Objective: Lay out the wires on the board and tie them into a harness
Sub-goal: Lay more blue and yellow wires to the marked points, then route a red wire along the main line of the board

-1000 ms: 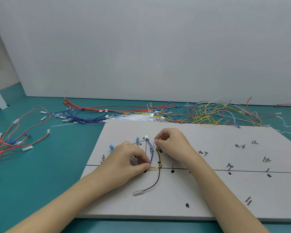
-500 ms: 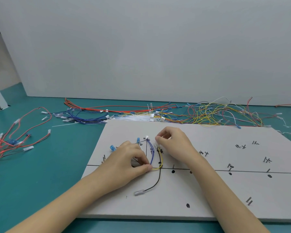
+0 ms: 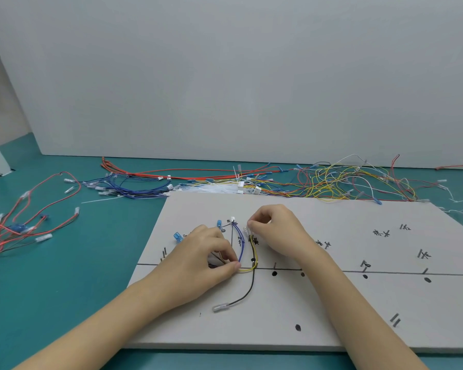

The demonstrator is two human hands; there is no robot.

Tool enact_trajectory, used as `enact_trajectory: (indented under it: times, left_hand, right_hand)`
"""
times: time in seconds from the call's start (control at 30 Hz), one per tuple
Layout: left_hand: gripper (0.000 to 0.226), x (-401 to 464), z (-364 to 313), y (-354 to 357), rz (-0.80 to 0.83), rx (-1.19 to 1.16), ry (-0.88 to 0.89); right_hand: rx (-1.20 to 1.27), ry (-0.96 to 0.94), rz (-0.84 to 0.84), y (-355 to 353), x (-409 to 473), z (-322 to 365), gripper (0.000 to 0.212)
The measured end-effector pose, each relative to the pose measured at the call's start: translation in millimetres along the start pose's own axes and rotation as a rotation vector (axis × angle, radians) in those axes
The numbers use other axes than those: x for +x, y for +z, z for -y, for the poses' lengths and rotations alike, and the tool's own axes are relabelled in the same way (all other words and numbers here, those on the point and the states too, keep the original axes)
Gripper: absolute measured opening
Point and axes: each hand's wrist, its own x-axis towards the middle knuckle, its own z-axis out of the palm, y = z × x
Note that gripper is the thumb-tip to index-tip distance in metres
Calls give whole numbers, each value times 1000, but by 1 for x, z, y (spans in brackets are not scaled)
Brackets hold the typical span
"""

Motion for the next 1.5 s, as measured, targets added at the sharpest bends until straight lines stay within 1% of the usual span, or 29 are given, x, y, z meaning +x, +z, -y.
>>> enact_trajectory:
  times: [0.17, 0.33, 0.5, 0.7, 0.8, 0.9, 0.97, 1.03, 1.07, 1.1, 1.17, 1.2, 1.27, 1.3, 1.33, 1.37, 1.47, 1.5]
  left_hand:
    - [10, 0, -1, 1, -7, -2, 12]
    - [14, 0, -2, 0, -9, -5, -1]
    - [13, 1, 0, -1, -49, 73, -16]
    - [14, 2, 0, 0, -56, 149, 37]
    - [20, 2, 0, 0, -61, 122, 29]
    - [33, 8, 3, -3, -94, 140, 3]
    - [36, 16, 7, -7, -132, 114, -37]
    - [23, 27, 20, -17, -220, 93, -59]
    - [16, 36, 31, -25, -270, 124, -75]
    - [15, 46, 44, -34, -302, 170, -115]
    - [23, 68, 76, -54, -342, 248, -251]
    - [27, 78, 91, -65, -376, 242, -334]
    - [32, 94, 118, -84, -488, 121, -494]
    - [33, 100, 130, -90, -534, 83, -546]
    - [33, 106, 139, -92, -538, 89, -570]
    - [34, 111, 146, -91, -492, 137, -574]
    - [40, 121, 154, -71, -250, 364, -513]
    - [43, 123, 156, -65, -184, 402, -510]
  right_hand:
    - [-5, 9, 37, -1, -1, 0, 11]
    - [0, 10, 24, -1, -1, 0, 11]
    - [4, 0, 12, -1, 0, 0, 12]
    - [26, -4, -18, -2, 2, -2, 13]
    - [26, -9, -32, -3, 2, -3, 13]
    - [42, -16, -49, -3, 2, -3, 13]
    - [46, -15, -64, -4, 2, -3, 13]
    - [46, -15, -82, -5, 3, -3, 14]
    - [47, -16, -90, -5, 3, -3, 14]
    - [51, -17, -96, -5, 3, -3, 14]
    - [61, -16, -101, -5, 3, -4, 14]
    - [62, -15, -95, -5, 3, -4, 14]
    - [58, -10, -68, -4, 3, -4, 14]
    - [56, -7, -54, -4, 3, -5, 14]
    - [54, -4, -44, -3, 3, -5, 14]
    - [51, 0, -39, -3, 3, -5, 14]
    - [45, 6, -42, -4, 3, -6, 14]
    - [45, 4, -43, -4, 3, -6, 14]
